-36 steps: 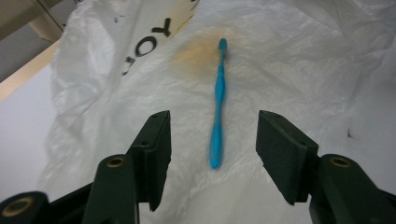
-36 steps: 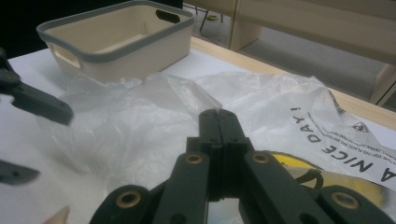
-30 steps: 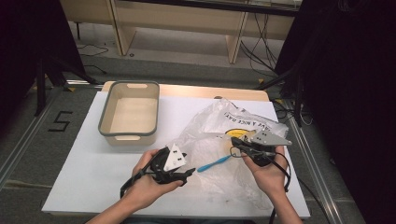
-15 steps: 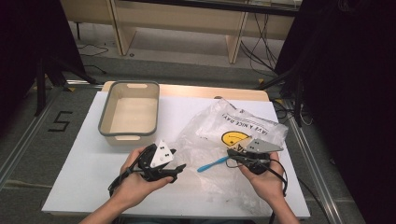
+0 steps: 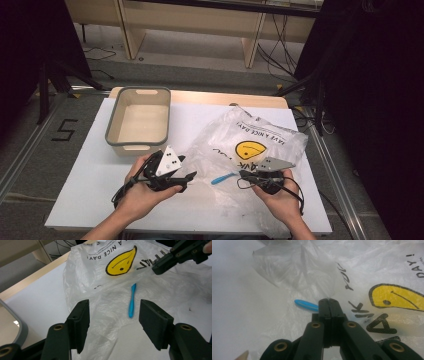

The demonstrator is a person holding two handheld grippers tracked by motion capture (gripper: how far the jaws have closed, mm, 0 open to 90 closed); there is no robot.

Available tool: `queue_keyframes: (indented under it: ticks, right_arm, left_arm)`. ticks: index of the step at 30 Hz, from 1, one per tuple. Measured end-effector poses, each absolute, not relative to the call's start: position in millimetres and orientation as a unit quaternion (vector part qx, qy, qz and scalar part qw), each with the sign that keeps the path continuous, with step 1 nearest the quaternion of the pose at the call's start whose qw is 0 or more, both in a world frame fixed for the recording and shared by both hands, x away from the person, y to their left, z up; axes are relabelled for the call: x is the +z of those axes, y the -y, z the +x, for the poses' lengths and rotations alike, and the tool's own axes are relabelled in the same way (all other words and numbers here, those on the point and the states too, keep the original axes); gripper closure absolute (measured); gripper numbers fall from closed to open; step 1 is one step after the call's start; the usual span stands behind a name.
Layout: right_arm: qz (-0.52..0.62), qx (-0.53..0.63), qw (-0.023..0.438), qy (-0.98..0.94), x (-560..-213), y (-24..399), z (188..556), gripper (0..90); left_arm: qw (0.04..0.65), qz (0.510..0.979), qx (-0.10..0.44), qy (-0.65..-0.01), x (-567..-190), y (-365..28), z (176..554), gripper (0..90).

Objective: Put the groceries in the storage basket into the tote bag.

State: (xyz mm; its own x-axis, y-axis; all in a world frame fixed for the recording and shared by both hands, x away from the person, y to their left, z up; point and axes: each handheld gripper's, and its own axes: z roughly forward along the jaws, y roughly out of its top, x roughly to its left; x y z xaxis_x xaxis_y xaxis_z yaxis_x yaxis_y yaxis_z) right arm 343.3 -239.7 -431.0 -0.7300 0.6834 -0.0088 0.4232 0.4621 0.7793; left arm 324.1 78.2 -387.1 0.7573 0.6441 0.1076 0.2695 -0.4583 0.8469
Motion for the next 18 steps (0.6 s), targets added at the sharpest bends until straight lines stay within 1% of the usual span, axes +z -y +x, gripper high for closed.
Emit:
queue_keyframes:
  ticks: [10, 18]
  right_arm:
    - [0.322, 0.383, 0.14, -0.854, -441.2, 238.7, 339.8, 90.0]
    - [0.316, 0.366, 0.121, -0.867, -448.9, 239.7, 338.5, 90.0]
  left_arm:
    - [0.444, 0.816, 0.22, -0.299, -391.3, -83.2, 335.2, 42.5]
    - [0.411, 0.83, 0.206, -0.316, -410.6, -80.9, 352.2, 42.1]
